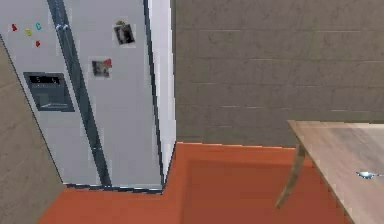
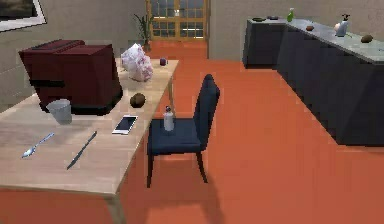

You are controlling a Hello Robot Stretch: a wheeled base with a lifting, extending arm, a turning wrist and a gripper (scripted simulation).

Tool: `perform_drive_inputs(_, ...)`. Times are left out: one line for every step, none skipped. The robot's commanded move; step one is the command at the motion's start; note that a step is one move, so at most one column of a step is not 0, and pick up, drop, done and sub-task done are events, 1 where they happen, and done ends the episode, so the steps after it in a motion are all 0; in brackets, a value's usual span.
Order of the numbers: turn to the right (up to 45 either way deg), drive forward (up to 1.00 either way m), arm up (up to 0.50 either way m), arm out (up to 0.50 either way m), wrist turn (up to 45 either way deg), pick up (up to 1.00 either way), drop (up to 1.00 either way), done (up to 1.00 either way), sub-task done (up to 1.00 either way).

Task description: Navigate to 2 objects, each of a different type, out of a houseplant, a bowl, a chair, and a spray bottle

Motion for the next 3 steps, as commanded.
perform_drive_inputs(0.0,0.15,0.00,0.00,0.0,0.00,0.00,0.00,0.00)
perform_drive_inputs(12.0,0.00,0.00,0.00,0.0,0.00,0.00,0.00,0.00)
perform_drive_inputs(0.0,1.00,0.00,0.00,0.0,0.00,0.00,0.00,0.00)
